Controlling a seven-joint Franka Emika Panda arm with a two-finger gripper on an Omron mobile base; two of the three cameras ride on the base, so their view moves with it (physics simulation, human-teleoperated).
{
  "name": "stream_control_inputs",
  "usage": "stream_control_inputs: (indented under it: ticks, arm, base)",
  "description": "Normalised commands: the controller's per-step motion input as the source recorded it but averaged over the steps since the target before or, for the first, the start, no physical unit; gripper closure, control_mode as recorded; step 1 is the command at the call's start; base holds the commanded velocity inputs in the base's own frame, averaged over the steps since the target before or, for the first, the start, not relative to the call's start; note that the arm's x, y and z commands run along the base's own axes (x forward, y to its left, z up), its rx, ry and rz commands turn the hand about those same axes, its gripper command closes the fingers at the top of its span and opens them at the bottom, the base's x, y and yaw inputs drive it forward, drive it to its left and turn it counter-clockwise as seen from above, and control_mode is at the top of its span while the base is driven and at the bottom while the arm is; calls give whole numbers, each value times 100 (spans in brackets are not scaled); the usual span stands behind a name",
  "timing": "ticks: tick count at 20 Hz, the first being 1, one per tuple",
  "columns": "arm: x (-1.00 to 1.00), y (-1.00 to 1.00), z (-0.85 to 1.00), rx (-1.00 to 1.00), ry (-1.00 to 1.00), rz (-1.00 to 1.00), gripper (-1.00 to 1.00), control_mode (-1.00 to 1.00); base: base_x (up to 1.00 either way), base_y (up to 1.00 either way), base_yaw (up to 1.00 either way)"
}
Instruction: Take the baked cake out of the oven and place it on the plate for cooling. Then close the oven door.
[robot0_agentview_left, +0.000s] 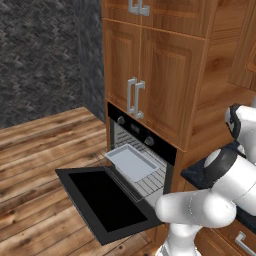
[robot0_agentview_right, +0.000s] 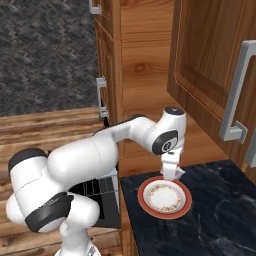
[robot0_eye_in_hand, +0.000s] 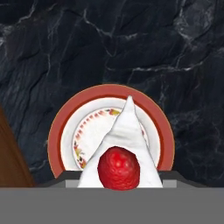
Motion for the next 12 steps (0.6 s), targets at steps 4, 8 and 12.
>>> stream_control_inputs:
  ticks: [4, 8, 12]
  arm:
    - [1, 0, -26, 0, 0, 6, 100, -100]
    - [8, 0, -31, 0, 0, 3, 100, -100]
    - [12, 0, -36, 0, 0, 1, 100, -100]
  base:
    - [0, 0, 0]
    - [0, 0, 0]
    - [0, 0, 0]
